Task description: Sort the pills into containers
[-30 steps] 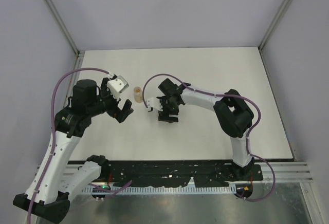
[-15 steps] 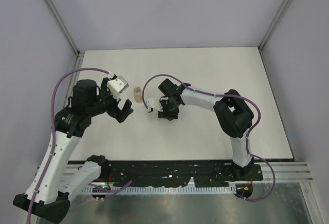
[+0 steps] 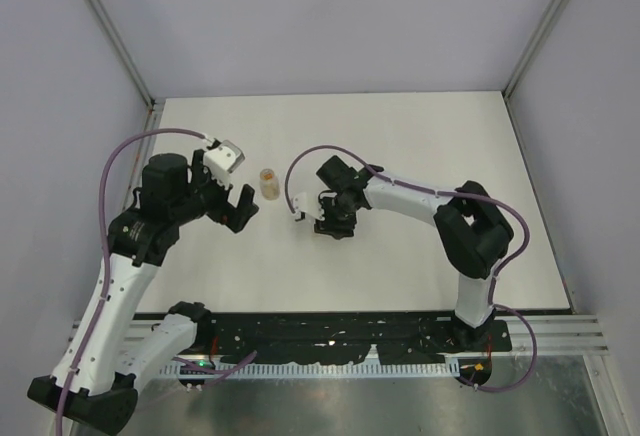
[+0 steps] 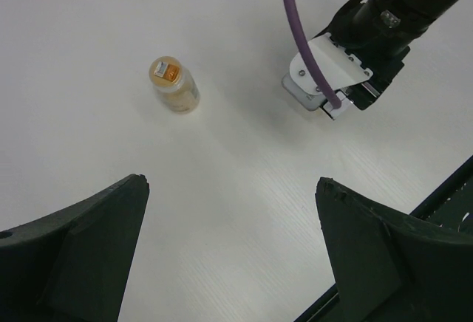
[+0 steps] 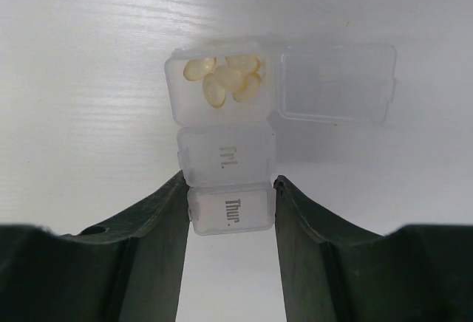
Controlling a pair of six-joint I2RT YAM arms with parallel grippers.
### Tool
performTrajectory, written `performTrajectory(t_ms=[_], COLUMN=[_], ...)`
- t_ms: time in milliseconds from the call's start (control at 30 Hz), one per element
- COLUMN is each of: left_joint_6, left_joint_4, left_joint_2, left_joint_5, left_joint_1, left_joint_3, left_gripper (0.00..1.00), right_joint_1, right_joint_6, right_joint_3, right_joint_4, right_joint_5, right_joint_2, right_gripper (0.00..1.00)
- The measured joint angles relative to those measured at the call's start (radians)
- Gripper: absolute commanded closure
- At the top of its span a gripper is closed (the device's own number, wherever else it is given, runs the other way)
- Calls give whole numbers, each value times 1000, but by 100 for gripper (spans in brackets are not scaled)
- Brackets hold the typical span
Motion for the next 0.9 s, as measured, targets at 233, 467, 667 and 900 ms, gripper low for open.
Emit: performTrajectory(t_ms=[233,467,667,900], left_joint_6=[-124,-267,-420,-625], left_joint_4=[61,112,116,153], left_joint_2=[50,166,312,450], left_joint_5=[-11,17,119,275], left_joint_1=[45,61,61,61], left_joint_3=[-3,2,85,172], left_gripper=[0,0,1,2], right_joint_1=[0,0,0,1], right_joint_6=[49,102,142,171], right_joint_3=[-14,-11,27,51], right_joint_4=[-54,-129,-193,-234], right_joint_5=[-26,-58,-66,-63], right_joint_2=[-152,-310,-396,-484], right_gripper=[80,80,81,82])
